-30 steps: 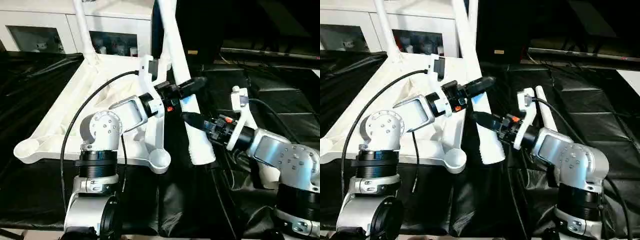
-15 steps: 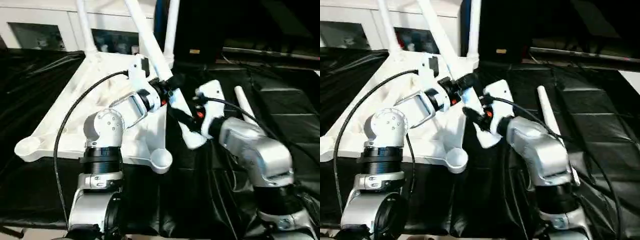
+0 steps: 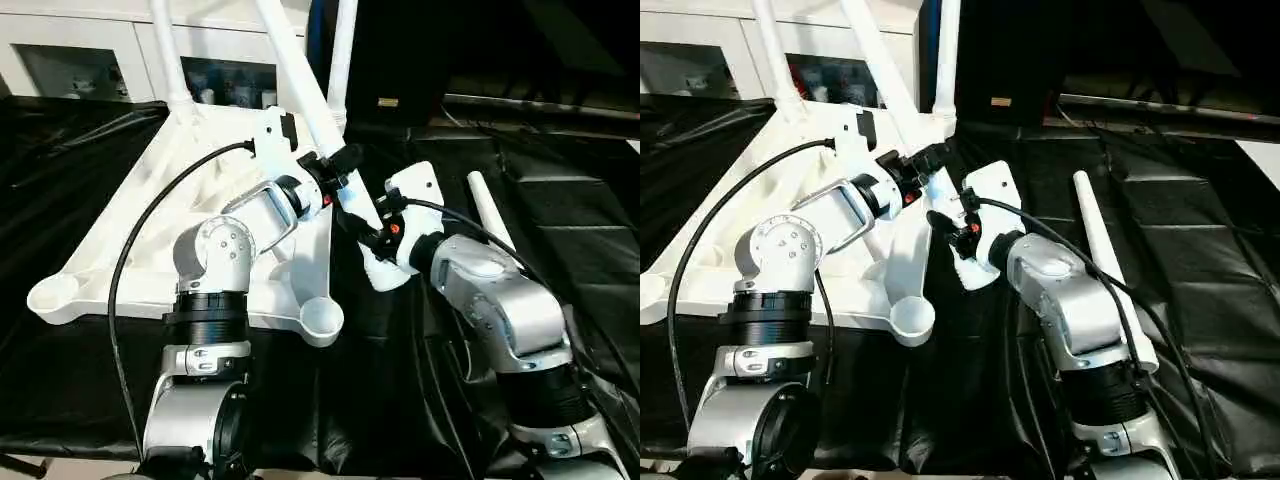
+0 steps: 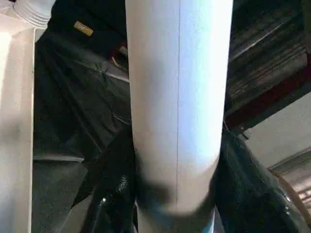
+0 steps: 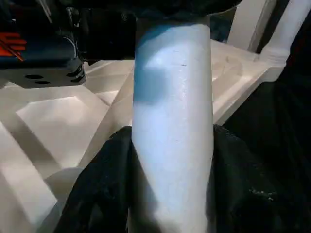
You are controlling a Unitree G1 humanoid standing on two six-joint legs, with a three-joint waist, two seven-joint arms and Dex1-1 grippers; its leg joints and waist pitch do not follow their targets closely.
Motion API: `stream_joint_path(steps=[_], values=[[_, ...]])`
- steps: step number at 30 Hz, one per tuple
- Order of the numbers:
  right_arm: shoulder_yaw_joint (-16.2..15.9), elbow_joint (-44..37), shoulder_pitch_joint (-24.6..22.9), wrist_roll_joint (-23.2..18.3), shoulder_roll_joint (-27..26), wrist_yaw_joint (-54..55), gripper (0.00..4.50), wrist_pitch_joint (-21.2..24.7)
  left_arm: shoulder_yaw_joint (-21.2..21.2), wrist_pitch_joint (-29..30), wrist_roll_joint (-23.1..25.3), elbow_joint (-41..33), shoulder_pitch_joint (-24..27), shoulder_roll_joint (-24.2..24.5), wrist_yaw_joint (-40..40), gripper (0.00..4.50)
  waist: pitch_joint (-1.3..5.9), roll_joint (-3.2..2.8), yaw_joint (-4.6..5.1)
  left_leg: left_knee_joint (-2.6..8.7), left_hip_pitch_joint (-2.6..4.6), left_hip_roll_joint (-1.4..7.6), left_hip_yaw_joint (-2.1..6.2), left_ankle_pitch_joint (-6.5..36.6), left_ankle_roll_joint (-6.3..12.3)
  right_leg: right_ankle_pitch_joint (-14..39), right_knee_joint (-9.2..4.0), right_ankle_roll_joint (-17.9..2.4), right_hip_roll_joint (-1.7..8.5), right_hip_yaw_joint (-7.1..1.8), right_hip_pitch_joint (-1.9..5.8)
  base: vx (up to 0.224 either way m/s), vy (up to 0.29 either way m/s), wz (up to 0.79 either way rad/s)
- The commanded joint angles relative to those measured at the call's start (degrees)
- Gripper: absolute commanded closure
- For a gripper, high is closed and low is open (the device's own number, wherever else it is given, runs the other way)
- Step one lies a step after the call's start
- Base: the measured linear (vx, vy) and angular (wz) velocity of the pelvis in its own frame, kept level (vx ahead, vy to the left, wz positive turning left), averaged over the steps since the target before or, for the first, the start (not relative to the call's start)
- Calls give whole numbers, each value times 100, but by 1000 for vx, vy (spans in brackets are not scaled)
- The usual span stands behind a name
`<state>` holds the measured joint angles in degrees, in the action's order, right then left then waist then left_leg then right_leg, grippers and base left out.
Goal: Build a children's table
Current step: Pick table leg
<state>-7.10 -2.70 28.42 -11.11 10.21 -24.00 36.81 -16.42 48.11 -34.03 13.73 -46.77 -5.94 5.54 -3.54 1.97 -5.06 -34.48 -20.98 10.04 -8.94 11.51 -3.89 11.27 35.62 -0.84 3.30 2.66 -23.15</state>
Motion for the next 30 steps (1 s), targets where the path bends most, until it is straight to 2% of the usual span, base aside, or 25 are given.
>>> stream_joint_path(steps=[1, 4, 7, 11, 13, 14, 15, 16, 20, 22, 23, 26, 30], values=[[101, 19, 124, -153, -38, -174, 195, -220, 84, -26, 16, 38, -82, -6, 0, 264, 412, 15, 4, 335, 17, 213, 22, 140, 233, -35, -353, -1192, 419, -275, 416, 0, 0, 0], [293, -20, 153, -468, -50, -379, 193, 22, 223, 0, 4, 27, -110, 147, 295, 264, 419, 24, -4, 336, 20, 218, 28, 70, 317, -93, -339, -1202, 417, -270, 416, 0, 0, 0], [450, -2, 215, -731, -13, -527, 152, 249, 326, 45, 7, 29, -136, 299, 540, 265, 421, 20, 0, 332, 26, 217, 27, 24, 346, -153, -326, -1251, 412, -268, 412, 0, 0, 0], [798, 111, 427, -1139, 291, -780, 127, 975, 979, 190, 56, -219, -108, 951, 1715, 265, 418, -2, -12, 341, 54, 229, 21, 3, 309, -52, -317, -1234, 408, -272, 387, 0, 0, 0], [904, 178, 526, -1516, 518, -1144, 112, 1602, 1130, 337, -127, -377, -118, 1235, 2314, 265, 418, -3, -6, 340, 49, 218, 16, 19, 261, -107, -309, -1293, 405, -271, 402, 0, 0, 0], [904, 178, 526, -1516, 518, -1144, 112, 1602, 1130, 337, -127, -377, -118, 1235, 2314, 265, 420, -2, -12, 338, 50, 213, 17, 10, 245, -115, -305, -1299, 403, -267, 412, 0, 0, 0], [897, 134, 552, -1842, 737, -1535, 112, 2022, 1220, 380, -297, -526, -121, 1456, 2851, 265, 412, 1, -13, 337, 45, 205, 10, 23, 238, -105, -316, -1325, 406, -270, 413, 0, 0, 0], [875, 103, 557, -1950, 825, -1664, 112, 2155, 1260, 376, -367, -596, -118, 1543, 3083, 265, 425, -11, -32, 335, 47, 223, 13, 16, 222, -141, -299, -1356, 422, -274, 420, 0, 0, 0], [782, -46, 524, -2248, 1065, -1987, 112, 2509, 1300, 344, -605, -724, -131, 1729, 3599, 265, 421, 24, -27, 331, 30, 221, 3, 19, 196, -125, -298, -1398, 427, -270, 432, 0, 0, 0], [756, -74, 513, -2293, 1103, -2036, 112, 2572, 1274, 322, -662, -730, -136, 1730, 3681, 265, 412, 21, -33, 335, 36, 229, 0, 92, 146, 93, -319, -1368, 437, -268, 419, 0, 0, 0], [730, -101, 497, -2333, 1131, -2079, 139, 2620, 1235, 322, -716, -735, -141, 1716, 3717, 265, 413, 23, -31, 332, 33, 225, -3, 110, 130, 152, -323, -1353, 436, -270, 419, 0, 0, 0], [637, -89, 479, -2329, 1164, -2056, 151, 2738, 1131, 288, -804, -717, -148, 1674, 3830, 266, 407, 32, -34, 338, 27, 218, -2, 164, 63, 413, -349, -1262, 434, -268, 418, 0, 0, 0], [621, -89, 486, -2375, 1169, -2017, 192, 2777, 1171, 258, -802, -711, -116, 1731, 3940, 266, 401, 28, -39, 348, 26, 223, 3, 230, 1, 703, -377, -1127, 434, -267, 401, 0, 0, 0]])
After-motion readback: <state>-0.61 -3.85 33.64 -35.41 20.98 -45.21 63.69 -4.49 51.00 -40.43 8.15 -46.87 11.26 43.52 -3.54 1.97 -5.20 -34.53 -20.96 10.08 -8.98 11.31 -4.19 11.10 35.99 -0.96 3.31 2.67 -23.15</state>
